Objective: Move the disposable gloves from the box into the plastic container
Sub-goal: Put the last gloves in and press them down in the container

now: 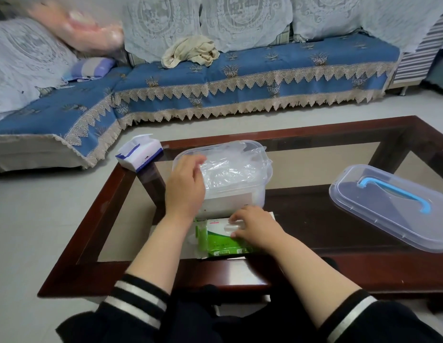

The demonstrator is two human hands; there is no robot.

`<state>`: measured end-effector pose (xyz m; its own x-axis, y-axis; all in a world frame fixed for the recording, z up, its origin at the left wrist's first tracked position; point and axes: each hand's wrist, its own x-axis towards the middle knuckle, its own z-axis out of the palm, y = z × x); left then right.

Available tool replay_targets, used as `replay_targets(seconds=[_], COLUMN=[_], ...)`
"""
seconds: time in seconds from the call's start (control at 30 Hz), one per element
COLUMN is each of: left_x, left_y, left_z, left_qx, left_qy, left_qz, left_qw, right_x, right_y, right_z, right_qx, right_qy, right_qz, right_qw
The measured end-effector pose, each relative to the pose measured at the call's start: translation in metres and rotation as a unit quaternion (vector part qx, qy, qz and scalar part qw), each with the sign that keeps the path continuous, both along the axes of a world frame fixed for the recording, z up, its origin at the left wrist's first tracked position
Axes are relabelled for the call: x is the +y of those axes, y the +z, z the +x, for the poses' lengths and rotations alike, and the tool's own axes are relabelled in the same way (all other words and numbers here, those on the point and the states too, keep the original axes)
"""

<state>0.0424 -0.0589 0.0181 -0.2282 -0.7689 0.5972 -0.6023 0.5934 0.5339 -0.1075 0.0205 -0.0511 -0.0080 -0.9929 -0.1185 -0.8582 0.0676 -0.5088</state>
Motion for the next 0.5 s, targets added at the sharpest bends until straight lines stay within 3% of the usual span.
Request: replay_targets(seconds=[0.07,0.2,0.5], left_x=[0.029,0.051,0.041], left_y=[-0.007,-0.044,-0.077], left_z=[-0.003,-0.007,0.003], left_qx=[-0.002,-0.153,-0.241], left_qy=[-0.074,-0.106,-0.097], left_qz=[0.058,0.246,0.274], left_qw=[0.996,0.951,0.926], right_x=[0.000,0.000,0.000], right_y=[0.001,0.005,0.006], right_z=[0.000,0.001,0.004], right_qx=[0.007,0.017,-0.035], right_qy=[-0.008,-0.029,-0.066], right_qz=[-0.008,-0.029,-0.033], right_qw=[1.000,0.999,0.997])
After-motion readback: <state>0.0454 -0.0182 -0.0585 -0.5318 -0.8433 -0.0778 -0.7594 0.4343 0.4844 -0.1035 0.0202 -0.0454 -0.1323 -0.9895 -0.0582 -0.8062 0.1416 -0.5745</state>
